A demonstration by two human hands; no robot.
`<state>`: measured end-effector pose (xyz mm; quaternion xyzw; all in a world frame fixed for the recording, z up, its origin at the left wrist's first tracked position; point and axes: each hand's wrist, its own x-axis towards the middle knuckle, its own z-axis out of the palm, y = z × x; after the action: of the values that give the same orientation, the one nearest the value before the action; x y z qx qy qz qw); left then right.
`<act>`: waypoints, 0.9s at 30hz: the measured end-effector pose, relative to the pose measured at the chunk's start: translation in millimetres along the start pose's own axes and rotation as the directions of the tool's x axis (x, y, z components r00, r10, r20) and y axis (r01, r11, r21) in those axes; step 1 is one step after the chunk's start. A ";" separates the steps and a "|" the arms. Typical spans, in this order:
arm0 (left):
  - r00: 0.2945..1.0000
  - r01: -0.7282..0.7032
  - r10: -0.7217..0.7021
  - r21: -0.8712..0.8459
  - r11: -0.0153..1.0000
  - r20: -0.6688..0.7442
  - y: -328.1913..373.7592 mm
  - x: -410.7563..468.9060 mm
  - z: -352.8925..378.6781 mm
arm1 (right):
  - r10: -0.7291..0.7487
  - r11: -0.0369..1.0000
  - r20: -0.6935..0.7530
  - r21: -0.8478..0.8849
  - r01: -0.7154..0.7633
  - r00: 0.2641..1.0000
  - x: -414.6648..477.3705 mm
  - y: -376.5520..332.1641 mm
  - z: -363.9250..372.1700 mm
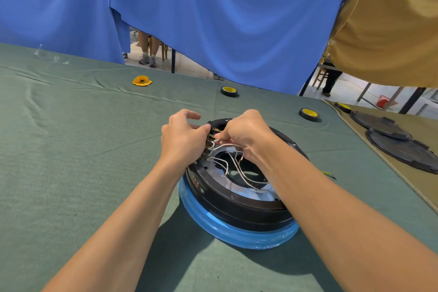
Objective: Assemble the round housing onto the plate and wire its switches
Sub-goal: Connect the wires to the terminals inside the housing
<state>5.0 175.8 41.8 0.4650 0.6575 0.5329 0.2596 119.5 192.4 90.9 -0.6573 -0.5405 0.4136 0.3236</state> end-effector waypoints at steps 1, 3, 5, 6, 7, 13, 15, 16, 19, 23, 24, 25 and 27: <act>1.000 0.000 0.000 0.005 1.000 -0.004 0.1 -0.1 0.0 | 0.005 1.000 0.007 -0.003 -0.005 1.000 -0.3 -0.6 0.2; 1.000 0.002 -0.002 0.007 1.000 -0.009 0.5 -0.5 0.2 | 0.024 1.000 0.034 0.011 -0.024 0.999 -1.1 -1.6 -1.3; 1.000 0.005 -0.005 0.001 1.000 -0.011 1.1 -1.0 -0.1 | 0.039 0.999 0.069 0.016 -0.040 0.997 -2.2 -4.0 -3.8; 1.000 0.007 -0.007 -0.001 1.000 -0.010 1.2 -1.2 -0.3 | 0.044 0.999 0.084 0.013 -0.045 0.995 -2.5 -5.5 -4.9; 1.000 0.008 -0.008 0.000 1.000 -0.008 1.4 -1.4 -0.5 | 0.048 0.999 0.099 0.009 -0.049 0.994 -3.1 -7.2 -6.0; 1.000 0.011 -0.011 0.030 0.999 0.017 2.5 -0.8 -1.5 | 0.058 0.997 0.150 -0.066 -0.048 0.987 -2.4 -17.5 -8.9; 1.000 0.009 -0.009 0.032 0.999 0.018 2.5 -0.3 -1.3 | 0.080 0.996 0.170 -0.063 -0.070 0.982 -0.2 -18.4 -8.8; 1.000 0.007 -0.007 0.033 0.999 0.016 2.3 0.2 -1.2 | 0.091 0.995 0.181 -0.057 -0.082 0.979 0.8 -18.6 -8.7; 1.000 0.005 -0.005 0.035 0.999 0.007 1.3 0.4 -0.6 | 0.112 0.994 0.202 -0.029 -0.108 0.973 2.3 -17.2 -8.9; 1.000 -0.005 0.005 0.013 1.000 0.001 0.6 -0.5 0.2 | 0.061 0.998 0.188 -0.014 -0.059 0.980 -0.9 -13.4 -11.1; 1.000 -0.011 0.011 0.019 1.000 0.006 1.0 -0.5 0.1 | 0.036 0.999 0.186 -0.013 -0.034 0.982 -2.0 -11.7 -11.9; 1.000 -0.015 0.014 0.029 0.999 0.015 1.6 -0.2 -0.3 | 0.007 1.000 0.183 -0.027 -0.002 0.983 -2.4 -9.7 -12.8; 0.999 -0.019 0.017 0.048 0.999 0.043 2.4 0.2 -2.7 | -0.079 0.985 0.160 -0.140 0.102 0.984 -3.8 -5.8 -13.5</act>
<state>3.4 174.7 44.8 0.4883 0.6604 0.5090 0.2576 128.7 190.1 102.7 -0.6202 -0.6224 0.4068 0.2498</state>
